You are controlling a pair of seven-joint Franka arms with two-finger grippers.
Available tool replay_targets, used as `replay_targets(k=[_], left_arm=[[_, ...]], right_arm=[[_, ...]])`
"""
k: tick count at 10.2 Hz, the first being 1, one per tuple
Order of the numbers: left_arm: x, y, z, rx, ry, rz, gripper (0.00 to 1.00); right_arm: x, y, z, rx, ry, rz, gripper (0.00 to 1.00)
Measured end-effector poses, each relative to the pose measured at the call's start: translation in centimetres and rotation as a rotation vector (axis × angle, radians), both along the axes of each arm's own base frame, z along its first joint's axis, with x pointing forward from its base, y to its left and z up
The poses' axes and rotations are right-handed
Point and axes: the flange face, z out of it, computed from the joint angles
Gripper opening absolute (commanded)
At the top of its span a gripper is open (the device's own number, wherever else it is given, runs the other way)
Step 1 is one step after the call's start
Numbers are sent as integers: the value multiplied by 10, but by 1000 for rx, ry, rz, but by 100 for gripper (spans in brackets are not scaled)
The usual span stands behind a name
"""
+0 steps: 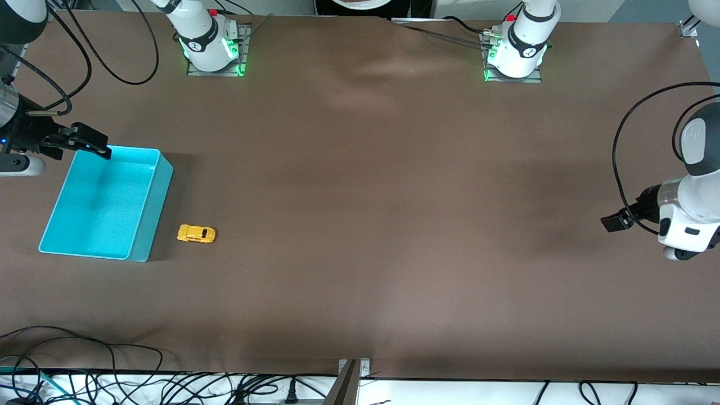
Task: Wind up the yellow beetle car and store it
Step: 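Raise the left gripper away while the right gripper reaches the car, then lower the open right gripper over the car beside the box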
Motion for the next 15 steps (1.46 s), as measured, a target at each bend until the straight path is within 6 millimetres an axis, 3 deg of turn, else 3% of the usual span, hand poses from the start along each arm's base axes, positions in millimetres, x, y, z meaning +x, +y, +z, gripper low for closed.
replay_targets(k=[3, 6, 10, 12, 15], left_arm=[[3, -32, 29, -29, -26, -80, 100], [0, -44, 52, -36, -51, -142, 100], [-8, -51, 65, -87, -37, -254, 100], [-7, -53, 73, -116, -53, -274, 100], [-6, -47, 77, -157, -64, -260, 100]], right_arm=[[9, 0, -21, 1, 32, 2, 100], [38, 0, -68, 4, 81, 7, 100], [73, 29, -127, 8, 78, 51, 100], [87, 31, -164, 12, 33, 69, 100], [78, 31, -226, 26, 16, 288, 100]])
